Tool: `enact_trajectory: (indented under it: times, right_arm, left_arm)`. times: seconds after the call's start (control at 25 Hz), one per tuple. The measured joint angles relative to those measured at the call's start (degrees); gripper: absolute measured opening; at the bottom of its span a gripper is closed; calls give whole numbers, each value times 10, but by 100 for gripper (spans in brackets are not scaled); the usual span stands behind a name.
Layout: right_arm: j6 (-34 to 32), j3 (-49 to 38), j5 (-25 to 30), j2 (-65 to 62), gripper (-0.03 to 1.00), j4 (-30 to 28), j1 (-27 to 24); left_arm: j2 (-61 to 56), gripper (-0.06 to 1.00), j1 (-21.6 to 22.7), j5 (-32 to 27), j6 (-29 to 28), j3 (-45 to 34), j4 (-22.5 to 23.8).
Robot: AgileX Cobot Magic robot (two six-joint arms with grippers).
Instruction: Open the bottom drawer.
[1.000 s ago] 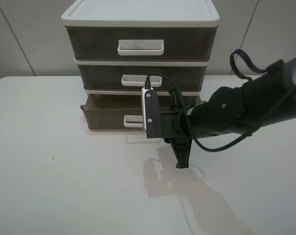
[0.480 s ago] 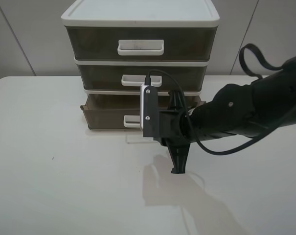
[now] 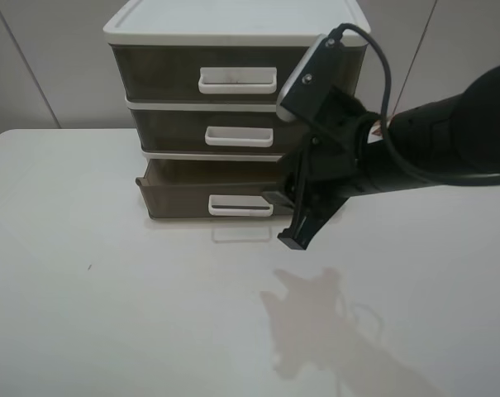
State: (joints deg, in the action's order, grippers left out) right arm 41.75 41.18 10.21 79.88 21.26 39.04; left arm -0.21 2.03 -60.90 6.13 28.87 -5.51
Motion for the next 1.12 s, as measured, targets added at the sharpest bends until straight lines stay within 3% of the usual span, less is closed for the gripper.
enact_trajectory:
  times: [0.08,0.16,0.28,0.4,0.72,1.12]
  right_arm:
    - [-107,0,27,-26,63,-24,-16]
    - [-225,0,66,-54,73,-50,-36]
    - [-356,0,134,-106,78,-99,-73]
    - [-429,0,216,-178,79,-147,-127]
    - [-446,0,379,-437,79,-173,-315]
    - [-437,0,447,-712,79,-248,-327]
  left_arm:
    - [0,72,0,0,0,0,0]
    - [0,72,0,0,0,0,0]
    - [0,72,0,0,0,0,0]
    - [0,72,0,0,0,0,0]
    - [0,72,0,0,0,0,0]
    - [0,72,0,0,0,0,0]
